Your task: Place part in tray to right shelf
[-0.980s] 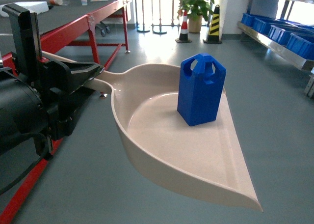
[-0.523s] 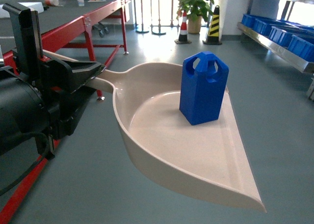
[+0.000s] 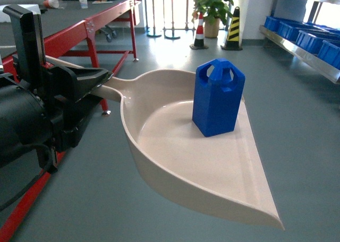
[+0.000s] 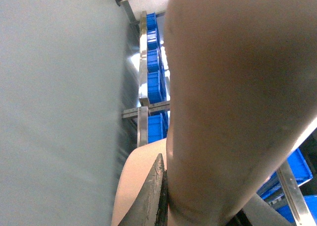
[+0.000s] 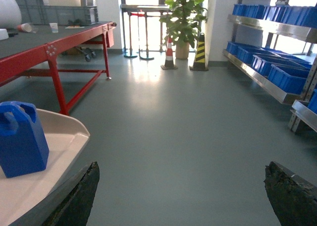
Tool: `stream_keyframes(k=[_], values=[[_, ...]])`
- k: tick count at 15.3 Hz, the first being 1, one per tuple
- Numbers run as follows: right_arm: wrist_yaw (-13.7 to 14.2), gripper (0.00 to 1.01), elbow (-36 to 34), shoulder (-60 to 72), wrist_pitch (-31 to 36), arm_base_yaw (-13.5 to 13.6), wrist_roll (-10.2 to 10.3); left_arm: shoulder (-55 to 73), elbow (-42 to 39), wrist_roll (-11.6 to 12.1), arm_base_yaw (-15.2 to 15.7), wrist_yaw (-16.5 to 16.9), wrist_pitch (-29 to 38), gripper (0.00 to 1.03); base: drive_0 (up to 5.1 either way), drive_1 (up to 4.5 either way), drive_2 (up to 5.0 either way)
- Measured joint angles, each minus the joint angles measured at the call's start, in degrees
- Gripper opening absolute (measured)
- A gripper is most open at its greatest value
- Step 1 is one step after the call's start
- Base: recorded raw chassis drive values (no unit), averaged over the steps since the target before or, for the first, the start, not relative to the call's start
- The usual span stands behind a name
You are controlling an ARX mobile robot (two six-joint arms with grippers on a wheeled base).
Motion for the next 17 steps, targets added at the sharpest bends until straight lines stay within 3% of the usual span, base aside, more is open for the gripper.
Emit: stream_keyframes(k=[17], values=[[0.0,0.98,0.0,0.0,0.0,0.0,0.0,0.0,0.0,0.0,-0.1,0.0,0.1,0.17,-0.2,4.18,-4.5]])
